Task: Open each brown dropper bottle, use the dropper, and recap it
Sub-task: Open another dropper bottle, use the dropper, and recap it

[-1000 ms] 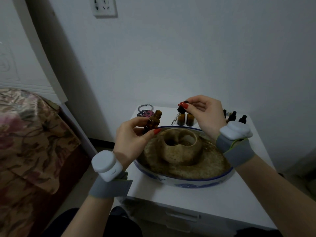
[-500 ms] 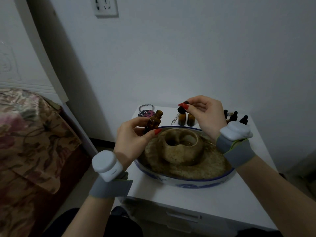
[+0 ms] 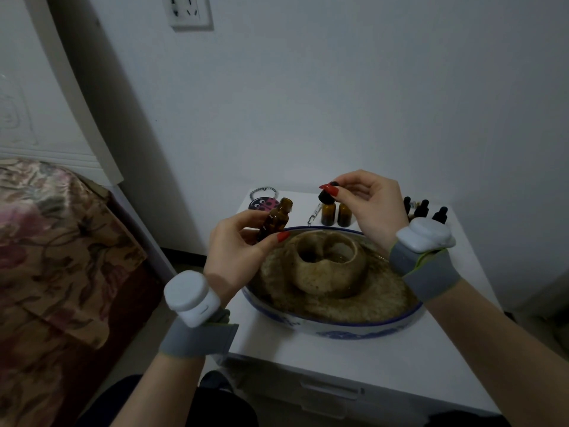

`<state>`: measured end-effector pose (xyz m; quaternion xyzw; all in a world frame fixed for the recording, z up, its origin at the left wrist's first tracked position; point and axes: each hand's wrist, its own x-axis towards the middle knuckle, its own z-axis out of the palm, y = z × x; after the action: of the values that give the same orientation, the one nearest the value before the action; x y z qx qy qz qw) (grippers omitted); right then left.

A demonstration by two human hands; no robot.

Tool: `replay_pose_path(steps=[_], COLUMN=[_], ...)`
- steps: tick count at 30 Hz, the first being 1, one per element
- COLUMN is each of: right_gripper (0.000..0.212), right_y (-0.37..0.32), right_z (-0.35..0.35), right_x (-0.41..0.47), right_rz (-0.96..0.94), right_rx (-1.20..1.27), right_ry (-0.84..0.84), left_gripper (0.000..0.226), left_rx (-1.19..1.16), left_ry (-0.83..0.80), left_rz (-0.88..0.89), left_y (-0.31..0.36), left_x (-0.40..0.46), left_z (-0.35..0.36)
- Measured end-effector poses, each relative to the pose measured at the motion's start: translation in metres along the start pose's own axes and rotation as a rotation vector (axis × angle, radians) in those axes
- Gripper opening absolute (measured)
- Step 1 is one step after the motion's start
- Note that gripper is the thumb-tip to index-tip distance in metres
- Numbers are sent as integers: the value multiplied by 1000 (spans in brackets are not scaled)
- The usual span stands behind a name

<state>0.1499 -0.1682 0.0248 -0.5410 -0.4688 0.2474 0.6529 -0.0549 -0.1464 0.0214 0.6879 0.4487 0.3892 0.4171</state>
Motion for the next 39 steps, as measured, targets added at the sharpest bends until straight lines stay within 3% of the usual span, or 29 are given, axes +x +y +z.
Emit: replay_pose_path(steps=[8,23,39], right_gripper=[4,19,17], right_y=[-3,-9,-14], right_z=[2,6,8], right_x=[-3,-7,-11], right_rz=[1,64,57], right_rx=[39,54,29], right_ry=[-20,-54,-79], left_gripper=[27,30,33], left_rx=[8,10,28], left_ry=[2,5,1], left_rz=[5,3,7], left_y=[-1,-5,-7], left_x=[1,4,4], left_z=[0,-1,-1])
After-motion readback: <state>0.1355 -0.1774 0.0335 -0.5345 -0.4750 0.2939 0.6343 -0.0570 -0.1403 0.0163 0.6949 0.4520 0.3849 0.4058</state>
